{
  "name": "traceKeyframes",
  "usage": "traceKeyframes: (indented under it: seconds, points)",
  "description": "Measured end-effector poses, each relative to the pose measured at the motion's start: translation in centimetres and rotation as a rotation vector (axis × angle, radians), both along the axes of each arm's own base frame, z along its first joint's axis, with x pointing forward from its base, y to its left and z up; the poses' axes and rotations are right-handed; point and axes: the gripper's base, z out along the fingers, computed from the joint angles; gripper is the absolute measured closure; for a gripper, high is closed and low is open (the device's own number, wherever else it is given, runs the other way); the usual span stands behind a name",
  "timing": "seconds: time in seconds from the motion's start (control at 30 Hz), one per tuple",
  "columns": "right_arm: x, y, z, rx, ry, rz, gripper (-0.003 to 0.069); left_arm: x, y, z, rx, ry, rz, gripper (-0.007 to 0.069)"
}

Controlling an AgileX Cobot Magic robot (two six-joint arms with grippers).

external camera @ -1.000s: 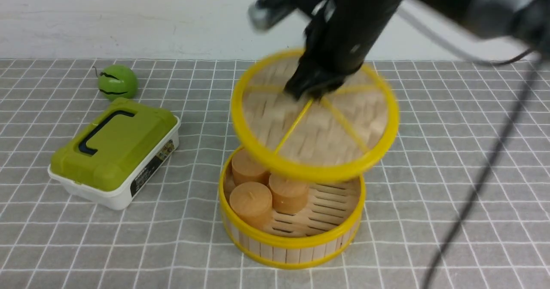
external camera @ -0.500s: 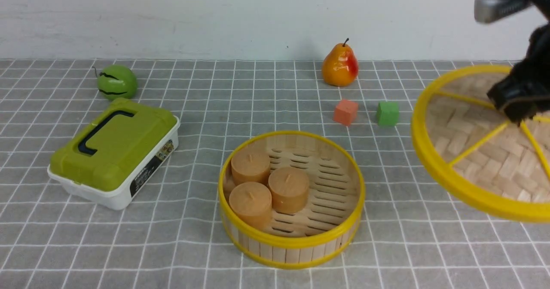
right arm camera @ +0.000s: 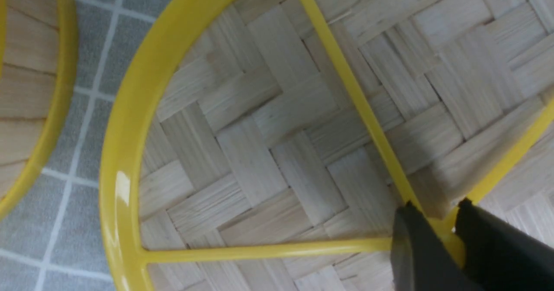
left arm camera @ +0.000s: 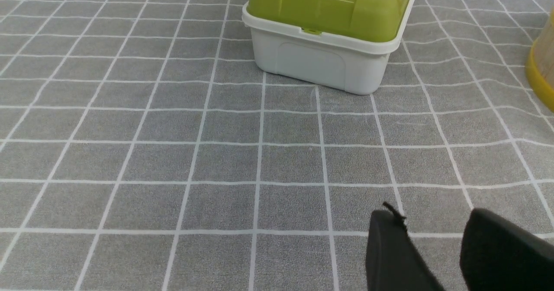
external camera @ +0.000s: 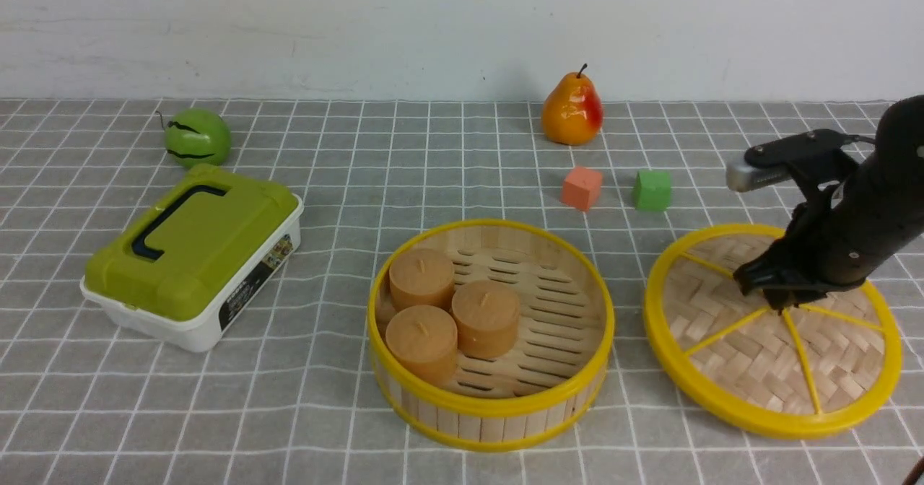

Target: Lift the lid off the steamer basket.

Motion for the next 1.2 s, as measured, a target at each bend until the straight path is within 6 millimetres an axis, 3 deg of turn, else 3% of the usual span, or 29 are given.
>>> traceKeyframes:
  seconds: [0.17, 0.3, 0.33, 0.4, 0.5, 0.53, 0.57, 0.6, 0.63, 0.73, 0.77, 0.87, 0.93, 0.97, 1.0, 1.1, 1.2]
  points:
    - [0.6, 0.2, -1.9, 0.014, 0.041, -0.010, 0.0531, 0.0, 0.0, 0.0, 0.000, 0.000, 0.000, 0.0386]
    - [0.6, 0.2, -1.8, 0.016, 0.049, -0.011, 0.0420, 0.0, 0.0, 0.0, 0.000, 0.000, 0.000, 0.0386]
    - [0.4, 0.2, -0.7, 0.020, 0.055, -0.011, 0.0350, 0.0, 0.0, 0.0, 0.000, 0.000, 0.000, 0.0386]
    - [0.3, 0.2, 0.4, 0.025, 0.047, -0.008, 0.0309, 0.0, 0.0, 0.0, 0.000, 0.000, 0.000, 0.0386]
    - [-1.6, 0.2, 6.4, 0.044, -0.052, 0.024, 0.0242, 0.0, 0.0, 0.0, 0.000, 0.000, 0.000, 0.0386]
    - [-1.8, 0.2, 6.8, 0.045, -0.060, 0.025, 0.0242, 0.0, 0.0, 0.0, 0.000, 0.000, 0.000, 0.0386]
    - [-3.7, 0.0, 10.0, 0.056, -0.142, 0.031, 0.0236, 0.0, 0.0, 0.0, 0.000, 0.000, 0.000, 0.0386]
    - [-4.0, 0.0, 10.4, 0.056, -0.153, 0.033, 0.0236, 0.0, 0.0, 0.0, 0.000, 0.000, 0.000, 0.0386]
    - [-6.0, -0.2, 13.1, 0.065, -0.230, 0.037, 0.0238, 0.0, 0.0, 0.0, 0.000, 0.000, 0.000, 0.0386]
    - [-11.5, -0.8, 18.2, 0.081, -0.413, 0.044, 0.0281, 0.0, 0.0, 0.0, 0.000, 0.000, 0.000, 0.0386]
    - [-12.3, -0.9, 18.7, 0.084, -0.436, 0.045, 0.0286, 0.0, 0.0, 0.0, 0.000, 0.000, 0.000, 0.0386]
    - [-18.0, -1.5, 20.7, 0.097, -0.563, 0.048, 0.0410, 0.0, 0.0, 0.0, 0.000, 0.000, 0.000, 0.0386]
    - [-19.7, -1.7, 20.6, 0.099, -0.587, 0.049, 0.0470, 0.0, 0.0, 0.0, 0.000, 0.000, 0.000, 0.0386]
    - [-21.9, -1.9, 20.1, 0.102, -0.612, 0.049, 0.0566, 0.0, 0.0, 0.0, 0.000, 0.000, 0.000, 0.0386]
    - [-22.8, -2.0, 19.3, 0.102, -0.615, 0.049, 0.0620, 0.0, 0.0, 0.0, 0.000, 0.000, 0.000, 0.0386]
    - [-24.9, -2.3, 17.8, 0.105, -0.649, 0.046, 0.0673, 0.0, 0.0, 0.0, 0.000, 0.000, 0.000, 0.0386]
    - [-26.2, -2.5, 16.9, 0.110, -0.701, 0.043, 0.0683, 0.0, 0.0, 0.0, 0.000, 0.000, 0.000, 0.0386]
